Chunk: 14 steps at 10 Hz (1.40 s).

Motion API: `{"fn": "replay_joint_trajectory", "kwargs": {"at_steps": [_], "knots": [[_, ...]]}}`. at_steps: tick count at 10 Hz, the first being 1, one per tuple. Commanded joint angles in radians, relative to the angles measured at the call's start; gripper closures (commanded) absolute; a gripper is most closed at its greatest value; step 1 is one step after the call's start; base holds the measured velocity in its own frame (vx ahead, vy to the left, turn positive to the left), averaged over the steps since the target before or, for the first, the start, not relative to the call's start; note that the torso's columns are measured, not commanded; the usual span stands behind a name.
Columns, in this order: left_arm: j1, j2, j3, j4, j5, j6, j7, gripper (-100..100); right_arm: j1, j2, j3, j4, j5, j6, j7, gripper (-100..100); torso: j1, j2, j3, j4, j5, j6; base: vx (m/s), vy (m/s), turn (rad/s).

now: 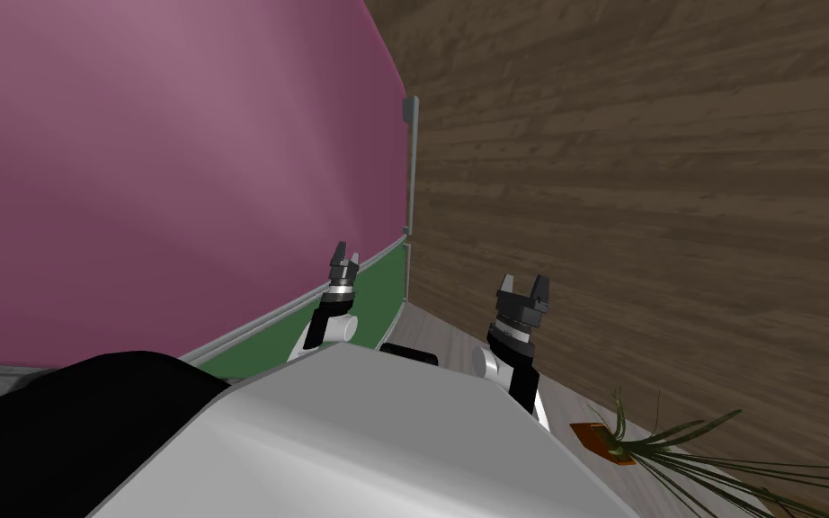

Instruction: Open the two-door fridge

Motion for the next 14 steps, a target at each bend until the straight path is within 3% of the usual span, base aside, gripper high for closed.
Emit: {"fn": "replay_joint_trajectory", "kwargs": {"at_steps": [1,9,10,11,14], "knots": [[0.0,0.0,0.0,0.0,0.0,0.0,0.0,0,0.0,0.0,0.0,0.0,0.0,0.0,0.0,0,0.0,0.04,-0.082,0.041,0.0,0.0,0.0,0.0,0.0],[-0.003,0.0,-0.001,-0.004,0.0,-0.003,0.0,0,0.0,0.0,0.0,0.0,0.0,0.0,0.0,0,0.003,0.617,-1.235,0.617,0.001,0.0,0.0,-0.001,0.0],[-0.016,0.042,0.002,0.008,0.002,0.002,0.002,-100,0.0,0.0,0.0,0.0,0.0,0.0,0.0,0,0.001,0.691,-1.382,0.691,0.0,0.0,0.008,-0.009,0.015],[-0.03,0.071,0.005,0.02,0.004,0.008,0.005,-100,0.0,0.0,0.0,0.0,0.0,0.0,0.0,0,0.0,0.725,-1.451,0.724,0.0,0.0,0.012,-0.021,0.024],[-0.098,0.145,0.022,0.081,0.016,0.034,0.016,-100,0.0,0.0,0.0,0.0,0.0,0.0,0.0,0,-0.002,0.737,-1.476,0.737,0.0,0.0,0.023,-0.047,0.038]]}}
